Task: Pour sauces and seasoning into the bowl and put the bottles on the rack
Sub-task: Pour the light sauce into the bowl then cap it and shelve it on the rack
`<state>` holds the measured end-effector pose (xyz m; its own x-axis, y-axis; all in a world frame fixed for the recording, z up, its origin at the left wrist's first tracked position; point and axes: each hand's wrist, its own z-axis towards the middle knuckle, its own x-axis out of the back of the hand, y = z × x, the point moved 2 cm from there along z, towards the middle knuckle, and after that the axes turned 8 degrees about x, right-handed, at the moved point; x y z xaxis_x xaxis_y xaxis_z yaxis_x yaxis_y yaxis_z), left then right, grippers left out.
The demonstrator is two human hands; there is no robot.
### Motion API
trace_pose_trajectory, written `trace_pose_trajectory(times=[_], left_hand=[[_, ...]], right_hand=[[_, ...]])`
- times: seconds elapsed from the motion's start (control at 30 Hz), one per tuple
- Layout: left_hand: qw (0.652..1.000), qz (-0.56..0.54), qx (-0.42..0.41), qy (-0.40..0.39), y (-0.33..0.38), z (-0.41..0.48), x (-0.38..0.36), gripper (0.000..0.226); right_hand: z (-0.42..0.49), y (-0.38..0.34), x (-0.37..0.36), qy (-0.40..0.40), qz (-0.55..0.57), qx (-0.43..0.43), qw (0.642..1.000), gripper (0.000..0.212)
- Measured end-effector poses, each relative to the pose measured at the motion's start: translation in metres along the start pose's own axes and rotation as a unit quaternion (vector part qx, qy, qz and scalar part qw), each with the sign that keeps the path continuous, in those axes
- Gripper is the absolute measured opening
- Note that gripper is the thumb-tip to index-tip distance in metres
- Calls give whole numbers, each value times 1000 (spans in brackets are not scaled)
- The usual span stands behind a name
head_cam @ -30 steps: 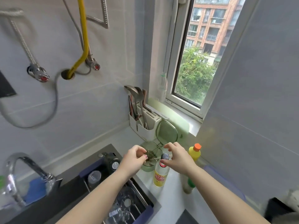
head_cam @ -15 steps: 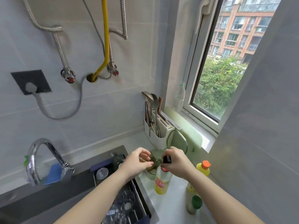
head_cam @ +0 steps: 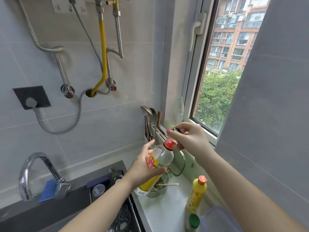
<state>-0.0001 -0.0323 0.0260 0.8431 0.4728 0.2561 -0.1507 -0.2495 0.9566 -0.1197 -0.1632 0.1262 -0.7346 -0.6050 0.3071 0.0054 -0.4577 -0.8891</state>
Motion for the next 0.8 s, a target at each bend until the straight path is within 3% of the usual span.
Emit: trace_pose_trajectory(times=[0.17, 0.23, 0.33, 0.4, 0.53, 0.6, 0.8], left_hand=[[999, -9, -9, -50, 13, -2, -8, 54], [996, -28, -6, -87, 18, -4, -7, 69], [980, -94, 14, -175, 21, 1, -5, 83], [944, -169, 56, -277, 21, 3, -3, 84], [838, -290, 132, -442, 27, 0, -1, 91], [819, -291, 132, -476, 31, -1, -2, 92], [826, -272, 139, -473, 37, -5, -9, 93]], right_hand=[[-2, 4, 11, 13, 51, -46, 998, 24], [-2, 5, 15, 10, 34, -33, 999, 28], [-2, 0, 21, 6, -75, 73, 995, 39], [-3, -4, 25, -1, -123, 145, 982, 48], [-1, -10, 35, 12, -89, 229, 969, 71], [-1, -13, 37, 12, -80, 250, 965, 73], [-5, -22, 36, -13, -86, 297, 951, 77]])
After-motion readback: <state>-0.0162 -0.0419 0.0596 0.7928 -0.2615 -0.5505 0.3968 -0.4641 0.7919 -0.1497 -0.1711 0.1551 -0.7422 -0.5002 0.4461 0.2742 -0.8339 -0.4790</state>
